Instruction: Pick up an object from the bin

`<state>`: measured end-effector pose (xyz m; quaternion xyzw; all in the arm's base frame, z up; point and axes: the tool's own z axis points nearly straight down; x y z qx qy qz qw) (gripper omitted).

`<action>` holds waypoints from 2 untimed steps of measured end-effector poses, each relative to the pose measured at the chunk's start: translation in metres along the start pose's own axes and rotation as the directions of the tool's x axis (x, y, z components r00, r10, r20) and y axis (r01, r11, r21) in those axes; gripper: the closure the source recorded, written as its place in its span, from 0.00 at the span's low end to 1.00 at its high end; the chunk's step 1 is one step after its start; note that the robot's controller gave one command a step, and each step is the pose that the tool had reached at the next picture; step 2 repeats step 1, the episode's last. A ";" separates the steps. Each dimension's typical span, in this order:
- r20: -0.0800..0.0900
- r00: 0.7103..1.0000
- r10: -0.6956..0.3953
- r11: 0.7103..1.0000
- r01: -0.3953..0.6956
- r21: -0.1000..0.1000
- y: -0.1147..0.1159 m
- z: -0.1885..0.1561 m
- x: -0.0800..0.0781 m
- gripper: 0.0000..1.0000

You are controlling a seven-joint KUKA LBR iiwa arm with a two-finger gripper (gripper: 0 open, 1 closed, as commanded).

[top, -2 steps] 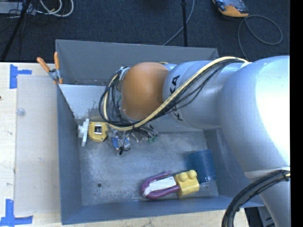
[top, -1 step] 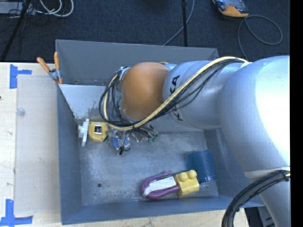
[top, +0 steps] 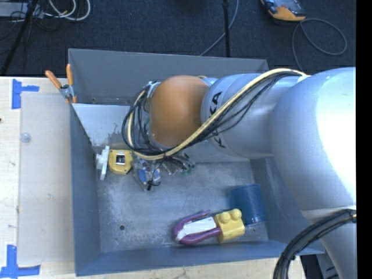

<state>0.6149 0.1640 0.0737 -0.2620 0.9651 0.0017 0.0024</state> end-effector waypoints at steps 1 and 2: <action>-0.001 1.000 0.000 1.000 0.000 0.000 0.000 -0.015 0.000 1.00; -0.001 1.000 0.000 1.000 0.000 0.000 0.000 -0.015 0.000 1.00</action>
Offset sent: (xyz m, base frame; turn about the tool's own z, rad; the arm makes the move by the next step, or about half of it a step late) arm 0.0000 -0.0001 0.0094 0.0000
